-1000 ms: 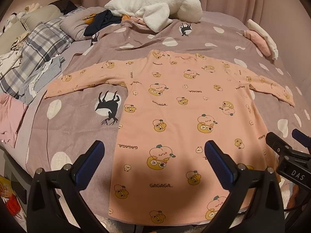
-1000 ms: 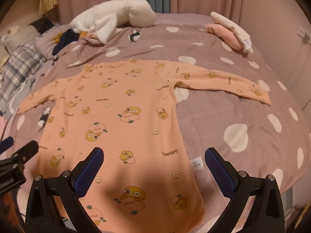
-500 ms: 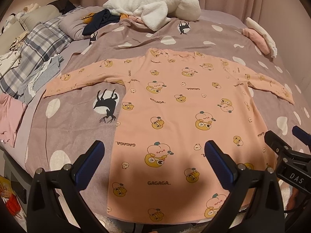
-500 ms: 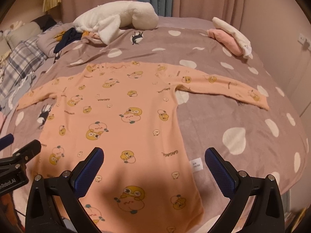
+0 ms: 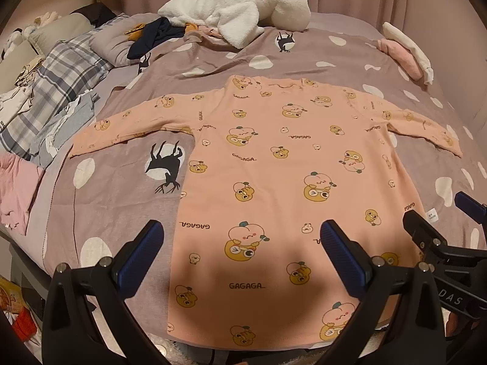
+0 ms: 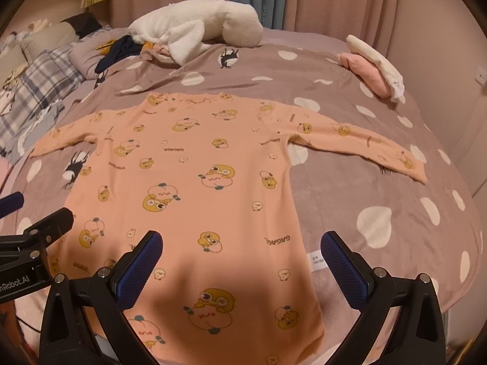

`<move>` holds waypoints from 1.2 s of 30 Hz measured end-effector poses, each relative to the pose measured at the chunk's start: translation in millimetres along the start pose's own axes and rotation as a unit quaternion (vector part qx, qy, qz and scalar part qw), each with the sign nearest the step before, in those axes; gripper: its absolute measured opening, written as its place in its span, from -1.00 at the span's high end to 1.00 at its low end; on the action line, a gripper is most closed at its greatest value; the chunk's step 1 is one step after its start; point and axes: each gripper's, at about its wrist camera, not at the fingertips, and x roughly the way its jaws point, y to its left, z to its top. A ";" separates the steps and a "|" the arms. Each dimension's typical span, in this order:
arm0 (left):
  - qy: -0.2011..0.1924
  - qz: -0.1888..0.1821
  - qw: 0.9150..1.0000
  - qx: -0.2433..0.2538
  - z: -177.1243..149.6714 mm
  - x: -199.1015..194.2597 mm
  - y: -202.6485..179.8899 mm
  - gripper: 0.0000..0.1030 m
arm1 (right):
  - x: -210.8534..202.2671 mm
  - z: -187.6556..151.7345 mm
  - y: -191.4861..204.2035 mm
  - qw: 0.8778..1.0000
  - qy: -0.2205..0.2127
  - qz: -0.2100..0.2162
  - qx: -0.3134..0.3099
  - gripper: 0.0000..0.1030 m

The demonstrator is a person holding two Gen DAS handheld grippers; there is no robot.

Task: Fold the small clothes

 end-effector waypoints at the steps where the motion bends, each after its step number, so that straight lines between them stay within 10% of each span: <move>1: 0.000 0.000 1.000 0.000 0.0 0.1 0.1 -0.99 | 0.2 0.1 0.4 1.000 0.000 -0.002 0.000 -1.00; 36: -0.005 -0.006 1.000 0.000 -2.0 -4.7 -5.1 -0.99 | 0.6 -2.8 -6.8 1.000 0.011 -0.002 0.017 -1.00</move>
